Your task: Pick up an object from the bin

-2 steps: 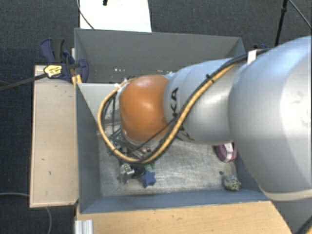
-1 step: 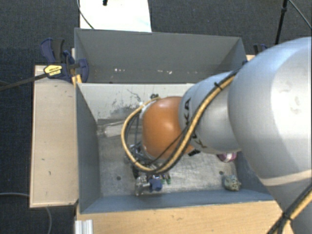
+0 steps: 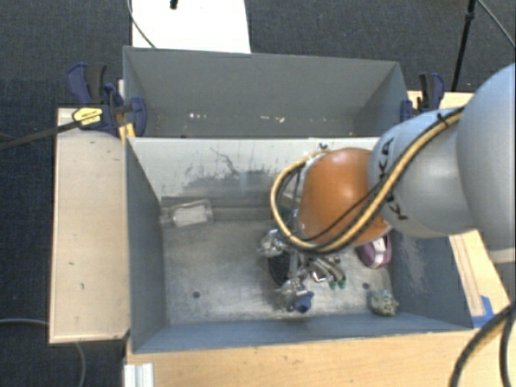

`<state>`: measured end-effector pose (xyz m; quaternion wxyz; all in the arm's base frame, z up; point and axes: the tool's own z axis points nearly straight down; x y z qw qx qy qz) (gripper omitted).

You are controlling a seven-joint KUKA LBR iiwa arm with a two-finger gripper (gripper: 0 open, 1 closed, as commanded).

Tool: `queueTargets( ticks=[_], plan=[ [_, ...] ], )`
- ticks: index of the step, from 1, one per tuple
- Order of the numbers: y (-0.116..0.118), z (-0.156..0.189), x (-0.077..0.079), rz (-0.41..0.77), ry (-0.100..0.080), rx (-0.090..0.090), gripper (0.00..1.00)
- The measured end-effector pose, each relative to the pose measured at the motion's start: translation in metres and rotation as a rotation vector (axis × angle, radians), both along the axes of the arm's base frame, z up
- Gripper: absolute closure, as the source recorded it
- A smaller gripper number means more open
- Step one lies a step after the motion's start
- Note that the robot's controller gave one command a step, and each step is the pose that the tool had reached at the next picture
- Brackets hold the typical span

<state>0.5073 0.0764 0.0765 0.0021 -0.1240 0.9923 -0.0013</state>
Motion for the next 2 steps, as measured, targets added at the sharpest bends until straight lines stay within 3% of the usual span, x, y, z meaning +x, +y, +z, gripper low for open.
queueTargets(
  ticks=[1, 2],
  plan=[
    [-0.028, -0.003, 0.025, 0.058, -0.004, 0.007, 0.0],
    [-0.071, 0.017, 0.057, 0.119, 0.022, 0.003, 0.0]
  ],
)
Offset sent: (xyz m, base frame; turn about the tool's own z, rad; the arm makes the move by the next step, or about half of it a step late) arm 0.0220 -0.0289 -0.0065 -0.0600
